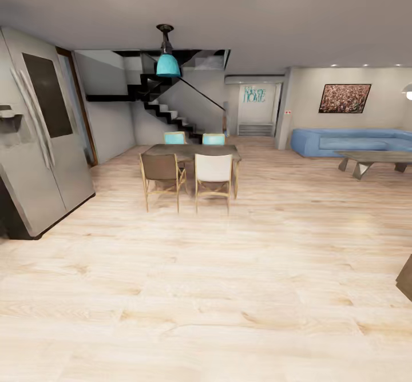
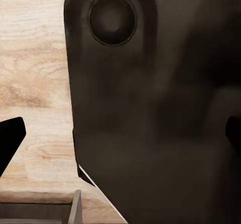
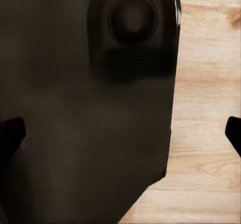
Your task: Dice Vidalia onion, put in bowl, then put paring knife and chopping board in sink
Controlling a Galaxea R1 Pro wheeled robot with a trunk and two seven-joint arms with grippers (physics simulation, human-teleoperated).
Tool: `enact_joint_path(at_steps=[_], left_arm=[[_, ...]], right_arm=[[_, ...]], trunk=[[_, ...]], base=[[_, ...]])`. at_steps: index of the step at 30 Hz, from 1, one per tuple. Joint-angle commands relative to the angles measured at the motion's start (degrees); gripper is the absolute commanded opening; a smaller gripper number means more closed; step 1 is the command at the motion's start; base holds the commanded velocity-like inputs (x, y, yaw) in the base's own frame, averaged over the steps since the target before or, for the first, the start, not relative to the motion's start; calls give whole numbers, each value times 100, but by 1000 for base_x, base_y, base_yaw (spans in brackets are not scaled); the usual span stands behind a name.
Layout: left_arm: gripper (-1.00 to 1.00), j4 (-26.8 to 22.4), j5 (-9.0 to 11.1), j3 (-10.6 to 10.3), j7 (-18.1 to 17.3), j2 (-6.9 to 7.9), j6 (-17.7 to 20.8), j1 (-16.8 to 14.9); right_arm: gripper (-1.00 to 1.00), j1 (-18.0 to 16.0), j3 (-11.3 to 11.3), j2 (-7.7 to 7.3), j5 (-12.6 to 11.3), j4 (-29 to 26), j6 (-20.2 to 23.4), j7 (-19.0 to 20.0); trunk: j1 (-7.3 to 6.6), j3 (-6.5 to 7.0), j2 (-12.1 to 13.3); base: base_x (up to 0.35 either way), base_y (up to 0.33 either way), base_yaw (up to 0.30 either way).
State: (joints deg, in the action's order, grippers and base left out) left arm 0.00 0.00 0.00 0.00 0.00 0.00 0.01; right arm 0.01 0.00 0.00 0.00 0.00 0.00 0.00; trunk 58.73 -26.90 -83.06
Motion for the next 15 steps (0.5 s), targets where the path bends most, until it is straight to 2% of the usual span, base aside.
enact_joint_path(at_steps=[1, 4, 15], left_arm=[[100, 5, 33, 9, -9, 18, -9, -1], [100, 7, 8, 9, -9, 16, -11, 7], [100, 9, -17, 9, -9, 23, -12, 9]], right_arm=[[100, -34, 33, 33, 18, -33, -33, 26], [100, -36, 32, 130, 12, -131, -130, -23], [100, -36, 18, 149, 9, -115, 42, -54]], trunk=[[0, -3, -2], [0, -3, -2], [0, -3, -2]], base=[[0, 0, 0], [0, 0, 0], [0, 0, 0]])
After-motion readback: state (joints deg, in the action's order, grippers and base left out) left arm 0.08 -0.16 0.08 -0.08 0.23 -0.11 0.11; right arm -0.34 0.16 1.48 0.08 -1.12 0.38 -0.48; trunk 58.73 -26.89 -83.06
